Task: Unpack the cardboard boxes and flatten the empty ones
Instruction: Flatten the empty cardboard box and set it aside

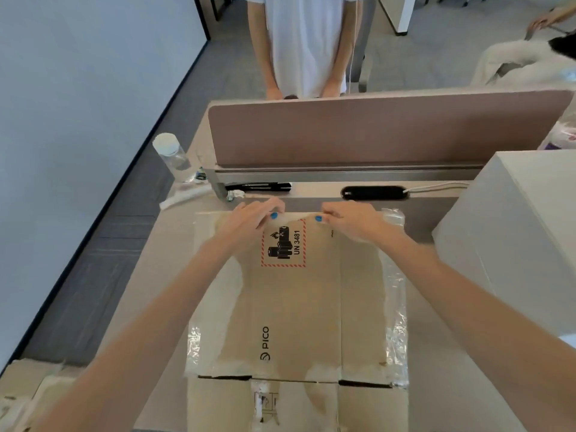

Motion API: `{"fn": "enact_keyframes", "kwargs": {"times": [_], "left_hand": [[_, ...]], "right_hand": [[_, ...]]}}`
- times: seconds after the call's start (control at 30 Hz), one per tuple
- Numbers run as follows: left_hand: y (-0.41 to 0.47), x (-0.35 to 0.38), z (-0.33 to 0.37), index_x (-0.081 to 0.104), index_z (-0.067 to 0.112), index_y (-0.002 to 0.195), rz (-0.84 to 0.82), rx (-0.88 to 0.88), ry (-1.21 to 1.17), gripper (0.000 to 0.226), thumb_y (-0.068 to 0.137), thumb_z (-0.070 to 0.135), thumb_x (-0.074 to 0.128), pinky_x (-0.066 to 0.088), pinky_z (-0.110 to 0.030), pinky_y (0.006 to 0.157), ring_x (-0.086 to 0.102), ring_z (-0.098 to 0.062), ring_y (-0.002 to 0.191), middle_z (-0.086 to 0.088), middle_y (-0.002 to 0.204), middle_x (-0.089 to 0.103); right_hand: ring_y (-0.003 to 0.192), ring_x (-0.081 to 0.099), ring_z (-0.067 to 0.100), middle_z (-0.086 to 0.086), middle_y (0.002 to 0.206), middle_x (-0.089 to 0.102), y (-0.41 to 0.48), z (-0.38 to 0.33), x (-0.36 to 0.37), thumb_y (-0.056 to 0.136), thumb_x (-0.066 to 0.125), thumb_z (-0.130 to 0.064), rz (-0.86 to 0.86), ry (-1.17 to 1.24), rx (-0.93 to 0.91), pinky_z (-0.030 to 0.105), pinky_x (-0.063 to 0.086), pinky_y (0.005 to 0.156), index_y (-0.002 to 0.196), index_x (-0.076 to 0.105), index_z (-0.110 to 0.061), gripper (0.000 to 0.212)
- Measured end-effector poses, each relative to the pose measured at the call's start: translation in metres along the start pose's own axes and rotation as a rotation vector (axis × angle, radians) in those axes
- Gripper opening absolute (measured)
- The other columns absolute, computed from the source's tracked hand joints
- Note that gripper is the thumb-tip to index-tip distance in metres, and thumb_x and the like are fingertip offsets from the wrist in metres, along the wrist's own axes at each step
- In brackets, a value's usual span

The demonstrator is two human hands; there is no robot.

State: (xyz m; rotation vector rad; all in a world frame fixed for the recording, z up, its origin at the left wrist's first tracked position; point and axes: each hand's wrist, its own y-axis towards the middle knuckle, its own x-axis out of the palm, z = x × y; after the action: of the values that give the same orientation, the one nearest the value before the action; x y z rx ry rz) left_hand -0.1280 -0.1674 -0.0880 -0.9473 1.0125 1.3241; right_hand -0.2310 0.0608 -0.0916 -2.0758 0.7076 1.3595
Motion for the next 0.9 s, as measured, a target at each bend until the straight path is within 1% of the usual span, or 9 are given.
{"fn": "enact_keyframes", "kwargs": {"times": [0.07,0.17,0.27,0.33,0.43,0.53,0.67,0.77,0.9], "left_hand": [[0.015,0.02,-0.014,0.05,0.023,0.12,-0.035,-0.006,0.005,0.031,0.103,0.005,0.031,0.026,-0.029,0.08,0.047,-0.016,0.092,0.001,0.112,0.06],[0.034,0.051,-0.037,0.051,0.022,0.12,-0.075,0.009,-0.009,0.034,0.1,0.002,0.032,0.024,-0.028,0.083,0.051,-0.018,0.106,0.001,0.114,0.058],[0.05,0.084,-0.056,0.052,0.019,0.122,-0.116,-0.008,-0.012,0.027,0.103,0.009,0.036,0.03,-0.029,0.087,0.049,-0.019,0.106,-0.001,0.112,0.054],[0.06,0.104,-0.068,0.052,0.019,0.125,-0.125,-0.021,-0.011,0.025,0.104,0.014,0.038,0.035,-0.03,0.089,0.048,-0.019,0.107,-0.002,0.115,0.054],[0.071,0.131,-0.08,0.051,0.02,0.129,-0.132,-0.026,0.024,0.026,0.105,0.019,0.041,0.036,-0.03,0.089,0.047,-0.02,0.108,-0.003,0.116,0.052],[0.071,0.153,-0.086,0.048,0.021,0.134,-0.142,-0.026,0.133,0.031,0.104,0.024,0.044,0.036,-0.034,0.094,0.046,-0.025,0.112,-0.006,0.121,0.051],[0.055,0.171,-0.086,0.047,0.023,0.14,-0.158,-0.049,0.211,0.039,0.102,0.029,0.046,0.033,-0.041,0.104,0.045,-0.03,0.123,-0.009,0.135,0.048],[0.03,0.177,-0.082,0.044,0.025,0.145,-0.22,-0.053,0.173,0.049,0.1,0.038,0.032,0.03,-0.042,0.109,0.037,-0.028,0.134,-0.004,0.15,0.04],[-0.014,0.185,-0.074,0.044,0.028,0.145,-0.225,-0.078,0.112,0.054,0.097,0.046,0.026,0.028,-0.047,0.114,0.029,-0.027,0.143,-0.002,0.156,0.035]], "right_hand": [[0.066,0.047,0.01,-0.011,0.072,0.049,0.018,0.013,0.016,0.103,0.032,-0.036,-0.001,0.003,0.004,0.026,0.032,0.055,0.086,0.044,-0.024,0.024],[0.071,0.05,0.012,-0.009,0.077,0.054,0.043,0.032,0.043,0.102,0.033,-0.039,-0.018,0.028,0.024,0.028,0.034,0.058,0.09,0.049,-0.024,0.025],[0.071,0.051,0.013,-0.007,0.081,0.056,0.065,0.047,0.067,0.102,0.035,-0.041,-0.033,0.044,0.038,0.028,0.031,0.056,0.092,0.049,-0.023,0.026],[0.075,0.052,0.014,-0.004,0.086,0.059,0.077,0.056,0.081,0.102,0.036,-0.041,-0.03,0.046,0.042,0.028,0.034,0.057,0.095,0.05,-0.02,0.026],[0.084,0.057,0.018,0.0,0.097,0.063,0.092,0.066,0.102,0.101,0.04,-0.043,-0.002,0.02,0.077,0.032,0.045,0.071,0.105,0.052,-0.018,0.028],[0.104,0.058,0.025,0.007,0.115,0.061,0.098,0.074,0.122,0.099,0.042,-0.045,-0.001,-0.034,0.105,0.036,0.045,0.087,0.121,0.05,-0.014,0.039],[0.126,0.045,0.028,0.011,0.138,0.047,0.086,0.076,0.14,0.098,0.046,-0.042,-0.051,-0.092,0.063,0.038,0.037,0.103,0.14,0.038,-0.011,0.053],[0.137,0.032,0.027,0.011,0.15,0.033,0.066,0.074,0.152,0.098,0.047,-0.039,-0.031,-0.112,0.029,0.038,0.027,0.113,0.145,0.031,-0.011,0.058],[0.148,0.005,0.025,0.009,0.161,0.008,0.028,0.058,0.171,0.101,0.039,-0.037,-0.06,-0.093,0.061,0.041,0.009,0.121,0.153,0.015,-0.013,0.062]]}}
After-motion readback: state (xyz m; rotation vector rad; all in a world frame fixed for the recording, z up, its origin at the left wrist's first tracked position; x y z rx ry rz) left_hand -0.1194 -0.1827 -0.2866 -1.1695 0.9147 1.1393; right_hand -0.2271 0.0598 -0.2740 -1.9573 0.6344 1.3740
